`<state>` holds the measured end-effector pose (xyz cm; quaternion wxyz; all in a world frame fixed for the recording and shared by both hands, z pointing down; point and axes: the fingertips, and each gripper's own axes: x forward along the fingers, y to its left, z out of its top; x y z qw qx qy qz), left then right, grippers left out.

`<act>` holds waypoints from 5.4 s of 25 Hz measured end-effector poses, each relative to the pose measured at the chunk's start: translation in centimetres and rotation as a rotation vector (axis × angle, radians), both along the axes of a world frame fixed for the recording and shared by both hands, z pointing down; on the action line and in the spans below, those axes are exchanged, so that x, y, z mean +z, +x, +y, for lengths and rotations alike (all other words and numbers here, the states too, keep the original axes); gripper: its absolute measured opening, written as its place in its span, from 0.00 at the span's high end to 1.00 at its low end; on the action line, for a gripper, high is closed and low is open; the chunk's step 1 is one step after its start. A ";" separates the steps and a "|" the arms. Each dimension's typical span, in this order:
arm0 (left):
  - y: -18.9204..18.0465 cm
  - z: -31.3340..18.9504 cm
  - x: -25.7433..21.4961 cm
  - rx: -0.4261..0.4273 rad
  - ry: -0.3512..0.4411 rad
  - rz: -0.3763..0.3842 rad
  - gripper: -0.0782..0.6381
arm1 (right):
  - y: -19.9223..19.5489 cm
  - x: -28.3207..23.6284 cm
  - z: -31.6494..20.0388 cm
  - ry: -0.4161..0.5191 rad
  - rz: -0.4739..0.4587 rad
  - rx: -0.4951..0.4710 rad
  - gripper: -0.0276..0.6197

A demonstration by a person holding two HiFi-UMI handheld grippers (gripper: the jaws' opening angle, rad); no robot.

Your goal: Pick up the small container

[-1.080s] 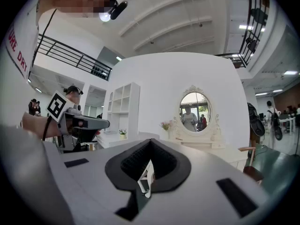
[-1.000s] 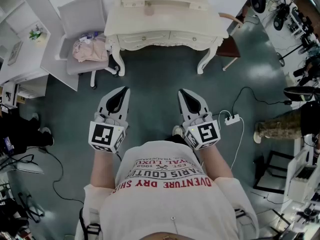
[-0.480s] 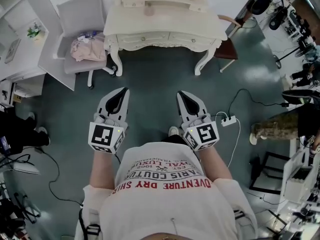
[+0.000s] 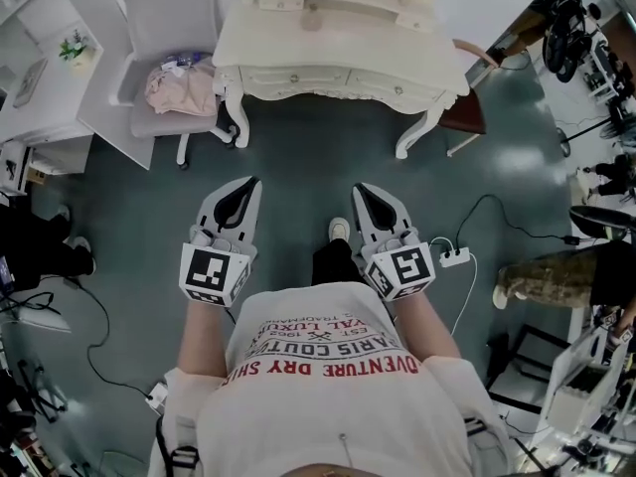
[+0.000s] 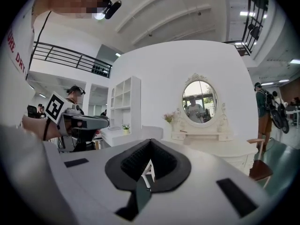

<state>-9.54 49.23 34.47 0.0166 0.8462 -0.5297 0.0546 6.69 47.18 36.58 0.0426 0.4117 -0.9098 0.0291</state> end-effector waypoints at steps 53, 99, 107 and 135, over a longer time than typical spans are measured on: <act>-0.9 -66.5 11.3 0.120 -0.167 0.046 0.88 | -3.0 4.4 -65.3 -0.118 -0.022 0.054 0.96; 4.4 -75.5 19.9 0.242 -0.343 -0.145 0.69 | -2.1 11.7 -72.7 -0.315 0.054 0.099 0.96; 5.1 -75.0 12.5 0.155 -0.249 -0.145 0.69 | -1.1 6.4 -73.1 -0.217 0.062 0.017 0.96; 2.1 -72.8 -4.5 0.026 0.000 -0.071 0.69 | -0.8 -5.3 -73.2 0.072 0.003 -0.086 0.96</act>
